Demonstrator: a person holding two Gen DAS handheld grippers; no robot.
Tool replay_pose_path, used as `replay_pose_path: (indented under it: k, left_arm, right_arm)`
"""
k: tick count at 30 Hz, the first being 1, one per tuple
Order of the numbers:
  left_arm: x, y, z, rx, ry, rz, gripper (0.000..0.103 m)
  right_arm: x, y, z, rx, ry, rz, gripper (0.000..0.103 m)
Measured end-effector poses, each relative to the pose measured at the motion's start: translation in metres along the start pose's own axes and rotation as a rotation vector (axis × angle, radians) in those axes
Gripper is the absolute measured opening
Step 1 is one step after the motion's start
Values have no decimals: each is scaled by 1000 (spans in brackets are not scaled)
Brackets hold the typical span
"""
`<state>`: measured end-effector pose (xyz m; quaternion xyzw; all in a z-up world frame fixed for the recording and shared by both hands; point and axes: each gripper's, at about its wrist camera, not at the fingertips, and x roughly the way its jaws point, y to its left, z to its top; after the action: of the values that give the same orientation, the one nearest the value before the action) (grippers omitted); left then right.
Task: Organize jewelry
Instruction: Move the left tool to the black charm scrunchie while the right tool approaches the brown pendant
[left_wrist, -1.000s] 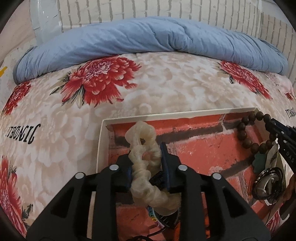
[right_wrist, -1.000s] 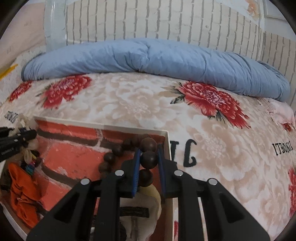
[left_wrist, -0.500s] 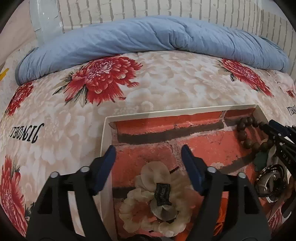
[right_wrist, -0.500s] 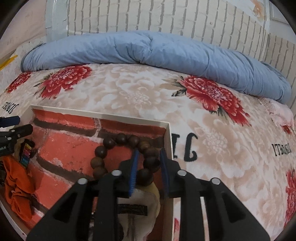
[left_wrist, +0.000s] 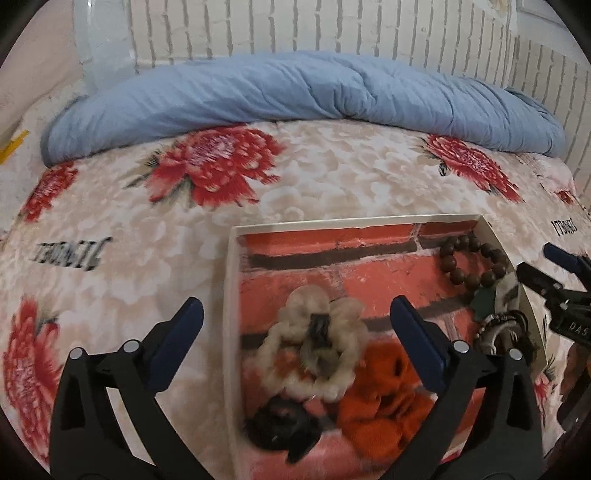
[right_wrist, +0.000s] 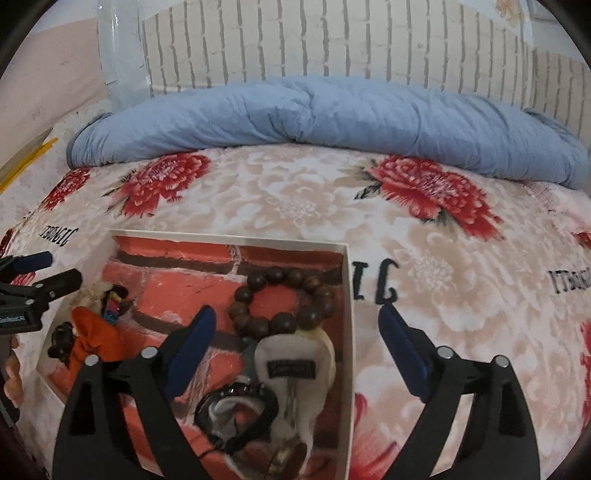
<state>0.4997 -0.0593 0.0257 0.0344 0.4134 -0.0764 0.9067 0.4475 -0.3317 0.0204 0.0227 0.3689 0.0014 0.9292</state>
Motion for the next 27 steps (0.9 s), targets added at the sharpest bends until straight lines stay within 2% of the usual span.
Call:
replay_pose_path:
  k: [2,4,7,11,15,18,23,27]
  left_arm:
    - [-17,8,-9,-5,-11,28,98]
    - [-30,17,-21,-15,-8,29,98]
    - [-49,30,-40,-15,-8,35,98]
    - [-80,50,-72,6,-20,95,98]
    - [-107,76,-105,-10,-20,96,98]
    - [-123,94,-131,-16,-32,136,98]
    - [-134,120,-171,-51,-31,122,98]
    - [-130,139,-195,-52,-4,154,98]
  right_arm:
    - [-11,-1,-6,20,-5,15,94]
    - [-25,-1,-17,37,-6,26,94]
    - [-45,5,-34,28,-19,1,94]
    - [-71,13,-59,19,-22,-12,96]
    - [-101,16,-85,45,-53,-28,96]
    - [-122,23,-105,34,-70,-53,96]
    - [-150,31,-143,32,-67,-81,96]
    - [-165,37,-170,34,-71,-125,96]
